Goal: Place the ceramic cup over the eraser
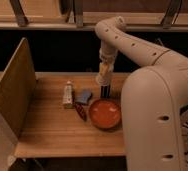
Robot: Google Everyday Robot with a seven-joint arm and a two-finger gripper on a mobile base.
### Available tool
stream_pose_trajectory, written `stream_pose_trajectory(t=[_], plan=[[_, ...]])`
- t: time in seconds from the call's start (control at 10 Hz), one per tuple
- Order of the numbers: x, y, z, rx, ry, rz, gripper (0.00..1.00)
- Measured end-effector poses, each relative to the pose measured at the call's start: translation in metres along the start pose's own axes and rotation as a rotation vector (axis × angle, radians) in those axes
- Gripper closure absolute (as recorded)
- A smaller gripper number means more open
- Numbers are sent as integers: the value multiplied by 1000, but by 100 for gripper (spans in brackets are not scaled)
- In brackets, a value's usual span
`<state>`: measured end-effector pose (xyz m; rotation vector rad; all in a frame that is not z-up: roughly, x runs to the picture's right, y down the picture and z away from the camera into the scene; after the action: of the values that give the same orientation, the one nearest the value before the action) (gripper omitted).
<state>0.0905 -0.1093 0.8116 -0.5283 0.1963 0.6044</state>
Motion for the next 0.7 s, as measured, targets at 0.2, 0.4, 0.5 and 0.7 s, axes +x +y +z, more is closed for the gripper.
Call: stream_pose_trajectory(t=[0.2,0.4,0.5,0.7], plan=[[1,-4,3,3,1,7,100],[1,-5,2,4,1,7,100],[1,-5,2,5,1,6,100],[2,-6,3,21,25,-9,100]])
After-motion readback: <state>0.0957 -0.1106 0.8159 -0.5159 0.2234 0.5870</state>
